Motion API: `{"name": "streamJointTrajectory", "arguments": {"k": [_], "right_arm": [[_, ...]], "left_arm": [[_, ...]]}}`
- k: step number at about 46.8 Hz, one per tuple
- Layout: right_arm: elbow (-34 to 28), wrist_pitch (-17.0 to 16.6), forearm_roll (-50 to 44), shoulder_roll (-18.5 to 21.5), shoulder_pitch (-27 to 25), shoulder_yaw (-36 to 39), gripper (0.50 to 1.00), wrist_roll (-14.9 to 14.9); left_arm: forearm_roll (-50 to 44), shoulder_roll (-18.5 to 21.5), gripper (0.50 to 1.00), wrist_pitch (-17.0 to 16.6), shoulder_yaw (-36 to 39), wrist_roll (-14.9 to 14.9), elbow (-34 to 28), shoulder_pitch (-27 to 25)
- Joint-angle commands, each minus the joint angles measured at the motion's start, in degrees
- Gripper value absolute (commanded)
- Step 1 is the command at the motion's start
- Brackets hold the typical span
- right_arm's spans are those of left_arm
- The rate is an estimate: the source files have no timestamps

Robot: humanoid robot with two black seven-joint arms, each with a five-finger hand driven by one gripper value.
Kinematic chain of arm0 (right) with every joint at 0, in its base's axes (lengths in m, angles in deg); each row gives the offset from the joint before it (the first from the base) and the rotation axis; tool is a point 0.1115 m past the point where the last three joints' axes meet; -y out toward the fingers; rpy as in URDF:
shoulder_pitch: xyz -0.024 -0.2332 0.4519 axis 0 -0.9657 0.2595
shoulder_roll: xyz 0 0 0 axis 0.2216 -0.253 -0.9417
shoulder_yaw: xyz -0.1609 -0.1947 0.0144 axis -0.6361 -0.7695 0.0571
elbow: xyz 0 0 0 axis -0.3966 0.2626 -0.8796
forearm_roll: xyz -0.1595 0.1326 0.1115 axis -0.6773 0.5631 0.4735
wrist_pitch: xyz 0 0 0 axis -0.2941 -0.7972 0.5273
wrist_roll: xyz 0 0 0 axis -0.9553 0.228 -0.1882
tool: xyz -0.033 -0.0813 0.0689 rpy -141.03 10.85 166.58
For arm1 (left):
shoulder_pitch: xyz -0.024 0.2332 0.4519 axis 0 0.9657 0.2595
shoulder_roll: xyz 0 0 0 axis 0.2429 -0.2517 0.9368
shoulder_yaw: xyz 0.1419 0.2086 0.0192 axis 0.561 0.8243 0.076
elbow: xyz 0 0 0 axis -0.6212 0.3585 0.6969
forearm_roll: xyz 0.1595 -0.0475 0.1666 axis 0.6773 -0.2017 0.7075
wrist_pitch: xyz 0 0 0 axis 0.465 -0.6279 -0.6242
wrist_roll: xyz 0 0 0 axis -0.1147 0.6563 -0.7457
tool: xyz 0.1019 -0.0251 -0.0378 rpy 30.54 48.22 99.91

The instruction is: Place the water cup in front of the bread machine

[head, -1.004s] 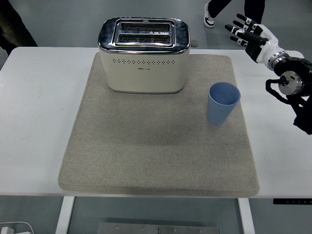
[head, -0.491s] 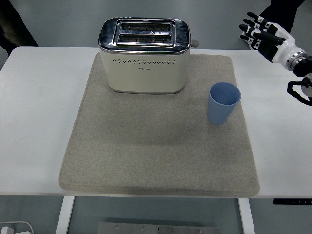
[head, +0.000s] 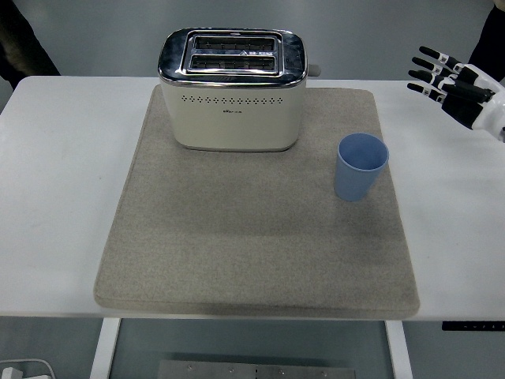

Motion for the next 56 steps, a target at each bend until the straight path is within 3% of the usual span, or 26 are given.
{"name": "streamJointTrajectory", "arguments": {"k": [1, 8, 14, 27, 44, 56], "right_arm": [[0.4, -0.2, -2.5, -1.8, -1.4, 0.0, 0.928, 2.2], [0.5, -0.2, -8.1, -3.7, -3.1, 0.1, 0.928, 7.7], [1.6, -0.2, -9.7, -5.2, -3.9, 0.1, 0.928, 9.9], [9.2, -0.2, -12.1, -9.2, -7.1, 0.7, 0.928, 10.9], [11.8, -0.2, -12.1, -11.3, -9.6, 1.0, 0.926, 12.4], [13.2, -0.2, -15.9, -12.2, -11.3, 1.0, 0.926, 16.4]], "left_arm": [[0.1, 0.0, 1.0, 0.0, 0.0, 0.0, -0.1, 0.0], [0.2, 0.0, 1.0, 0.0, 0.0, 0.0, -0.4, 0.0], [0.2, 0.0, 1.0, 0.0, 0.1, 0.0, -0.5, 0.0], [0.2, 0.0, 1.0, 0.1, 0.1, 0.0, -0.6, -0.1], [0.2, 0.0, 1.0, 0.0, 0.0, 0.0, 0.1, -0.2], [0.3, 0.0, 1.0, 0.1, 0.0, 0.0, -0.6, -0.2]]}}
